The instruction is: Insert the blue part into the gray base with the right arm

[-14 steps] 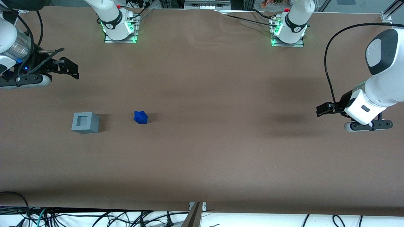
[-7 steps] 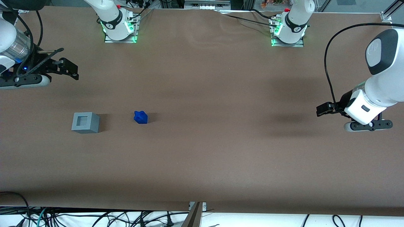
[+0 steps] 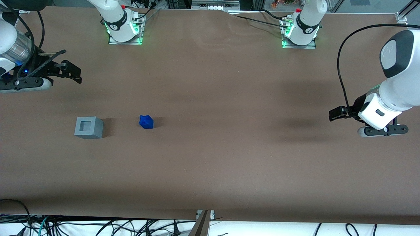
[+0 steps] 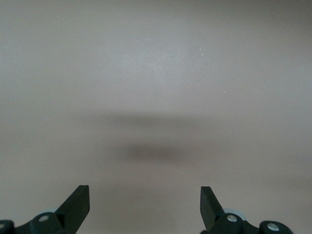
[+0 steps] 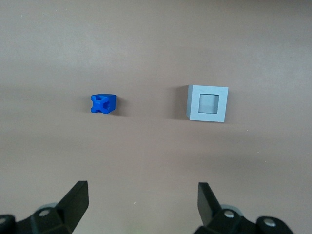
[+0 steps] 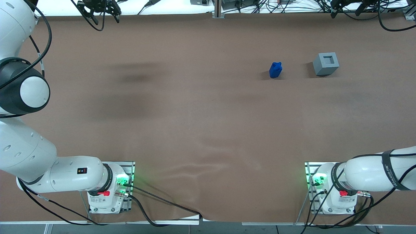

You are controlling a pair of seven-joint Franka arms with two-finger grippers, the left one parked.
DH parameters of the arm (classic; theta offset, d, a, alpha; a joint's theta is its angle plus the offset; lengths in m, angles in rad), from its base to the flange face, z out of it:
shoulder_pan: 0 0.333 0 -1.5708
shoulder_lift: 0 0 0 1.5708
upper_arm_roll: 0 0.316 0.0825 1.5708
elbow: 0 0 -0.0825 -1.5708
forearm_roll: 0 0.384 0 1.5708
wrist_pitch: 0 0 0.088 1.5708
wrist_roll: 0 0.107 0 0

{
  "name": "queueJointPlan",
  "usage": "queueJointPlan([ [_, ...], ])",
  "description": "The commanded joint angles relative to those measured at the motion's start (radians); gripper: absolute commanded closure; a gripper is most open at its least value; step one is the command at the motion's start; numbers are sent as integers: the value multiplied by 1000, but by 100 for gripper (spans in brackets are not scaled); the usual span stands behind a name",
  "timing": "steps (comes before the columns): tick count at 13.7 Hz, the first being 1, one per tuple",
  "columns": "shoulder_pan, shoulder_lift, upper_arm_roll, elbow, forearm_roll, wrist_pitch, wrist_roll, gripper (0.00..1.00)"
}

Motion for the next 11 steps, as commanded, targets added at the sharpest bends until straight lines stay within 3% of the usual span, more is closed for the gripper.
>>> queueJointPlan([
  [1,-12,-1,13,15,-8,-7,-8,1],
  [11,-4,5,15,9,-9,-4,-2,1],
])
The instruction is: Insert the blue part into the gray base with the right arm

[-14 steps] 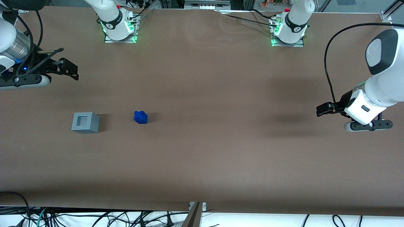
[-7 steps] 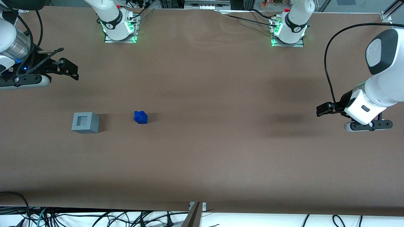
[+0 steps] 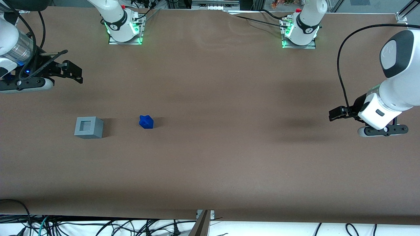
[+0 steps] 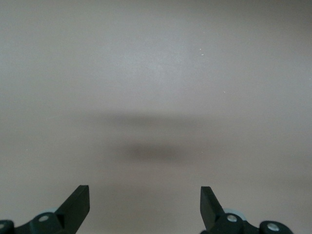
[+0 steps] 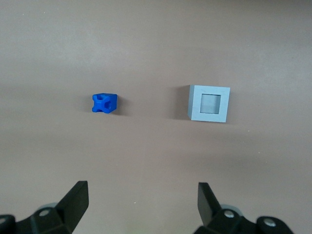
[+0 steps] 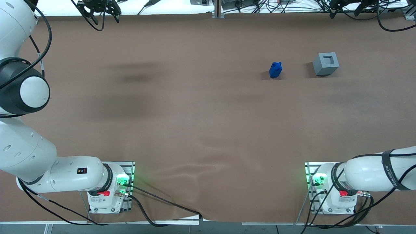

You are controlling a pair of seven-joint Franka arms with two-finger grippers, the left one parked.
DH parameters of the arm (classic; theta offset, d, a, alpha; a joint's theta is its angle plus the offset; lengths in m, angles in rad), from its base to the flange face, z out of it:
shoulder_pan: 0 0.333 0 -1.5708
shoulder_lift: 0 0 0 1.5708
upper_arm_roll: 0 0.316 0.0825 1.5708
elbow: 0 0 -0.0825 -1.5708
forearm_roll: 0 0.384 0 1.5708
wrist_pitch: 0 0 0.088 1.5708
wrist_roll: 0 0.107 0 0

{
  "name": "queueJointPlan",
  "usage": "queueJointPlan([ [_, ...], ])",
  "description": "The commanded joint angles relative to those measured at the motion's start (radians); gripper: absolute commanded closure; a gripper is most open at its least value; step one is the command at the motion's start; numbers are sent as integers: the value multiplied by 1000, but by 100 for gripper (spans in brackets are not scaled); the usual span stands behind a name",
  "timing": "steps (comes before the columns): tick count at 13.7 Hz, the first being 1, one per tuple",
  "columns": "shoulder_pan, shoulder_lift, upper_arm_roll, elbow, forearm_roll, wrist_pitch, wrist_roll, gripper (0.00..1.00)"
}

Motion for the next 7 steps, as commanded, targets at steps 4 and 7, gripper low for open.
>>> queueJointPlan([
  [4,-4,4,11,7,-8,-3,-2,1],
  [7,-2,5,11,7,-8,-1,-2,1],
])
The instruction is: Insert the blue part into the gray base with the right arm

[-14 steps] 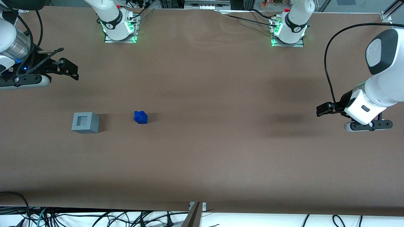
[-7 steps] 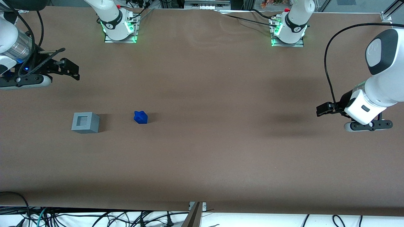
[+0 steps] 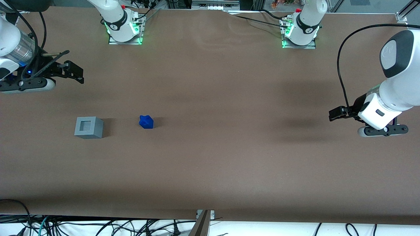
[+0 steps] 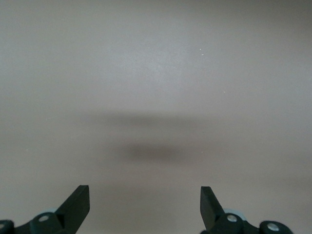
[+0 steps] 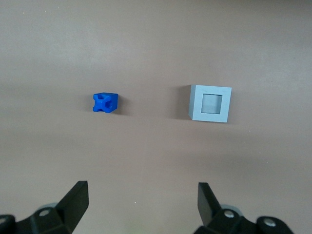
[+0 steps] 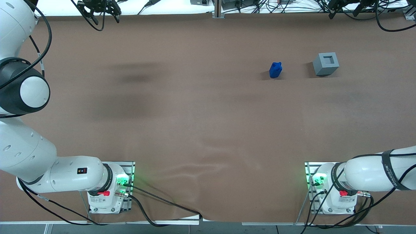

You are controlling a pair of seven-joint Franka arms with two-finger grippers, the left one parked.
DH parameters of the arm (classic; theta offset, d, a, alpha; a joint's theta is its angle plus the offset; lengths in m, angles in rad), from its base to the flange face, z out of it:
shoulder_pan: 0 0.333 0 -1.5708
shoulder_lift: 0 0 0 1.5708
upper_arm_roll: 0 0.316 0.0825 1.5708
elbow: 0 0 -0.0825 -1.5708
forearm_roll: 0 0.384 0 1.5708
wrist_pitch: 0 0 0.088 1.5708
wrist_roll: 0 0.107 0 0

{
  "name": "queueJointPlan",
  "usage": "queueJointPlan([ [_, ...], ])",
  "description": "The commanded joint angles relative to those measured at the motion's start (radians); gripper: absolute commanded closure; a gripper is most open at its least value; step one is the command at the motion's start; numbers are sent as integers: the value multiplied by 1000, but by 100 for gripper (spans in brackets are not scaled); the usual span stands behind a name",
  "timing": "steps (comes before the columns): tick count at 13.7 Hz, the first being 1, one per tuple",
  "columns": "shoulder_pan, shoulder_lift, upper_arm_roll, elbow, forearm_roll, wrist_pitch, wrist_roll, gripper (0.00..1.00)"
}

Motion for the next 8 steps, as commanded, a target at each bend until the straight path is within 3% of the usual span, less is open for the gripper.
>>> queueJointPlan([
  [1,0,2,7,6,-8,-1,-2,1],
  [8,19,9,7,-10,3,27,1,1],
])
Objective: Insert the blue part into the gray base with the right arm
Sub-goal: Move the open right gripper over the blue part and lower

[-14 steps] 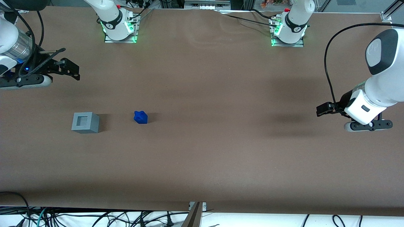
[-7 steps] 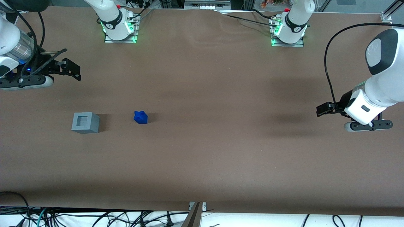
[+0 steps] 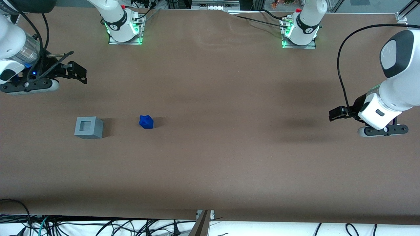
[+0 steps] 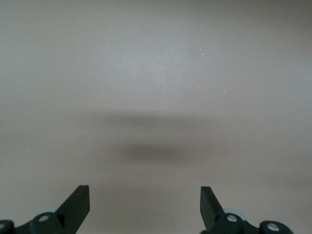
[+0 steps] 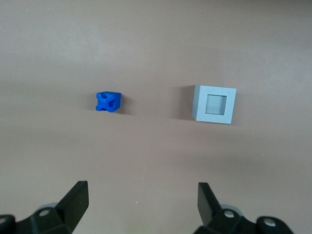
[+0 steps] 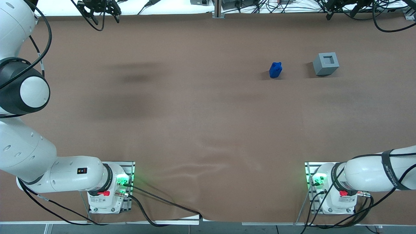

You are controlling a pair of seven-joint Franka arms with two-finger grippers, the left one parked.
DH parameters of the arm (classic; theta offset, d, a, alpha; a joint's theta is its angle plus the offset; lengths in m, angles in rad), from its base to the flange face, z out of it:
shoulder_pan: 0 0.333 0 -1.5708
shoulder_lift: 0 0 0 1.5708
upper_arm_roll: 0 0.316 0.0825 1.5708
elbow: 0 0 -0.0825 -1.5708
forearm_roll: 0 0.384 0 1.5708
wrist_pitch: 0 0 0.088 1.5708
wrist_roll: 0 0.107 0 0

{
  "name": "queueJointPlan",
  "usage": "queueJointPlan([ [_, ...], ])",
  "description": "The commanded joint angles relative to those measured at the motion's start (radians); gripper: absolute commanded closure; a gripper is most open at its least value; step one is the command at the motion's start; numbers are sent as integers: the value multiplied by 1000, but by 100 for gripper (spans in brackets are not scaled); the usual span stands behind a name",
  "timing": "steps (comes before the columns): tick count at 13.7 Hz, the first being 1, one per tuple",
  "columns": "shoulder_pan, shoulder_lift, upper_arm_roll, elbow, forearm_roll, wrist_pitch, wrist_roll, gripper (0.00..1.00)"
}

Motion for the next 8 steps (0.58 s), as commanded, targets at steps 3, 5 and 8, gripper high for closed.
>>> queueJointPlan([
  [3,23,13,2,-16,4,34,53,1],
  [5,46,13,2,-37,4,59,82,1],
  [8,49,4,13,-120,26,140,101,1],
])
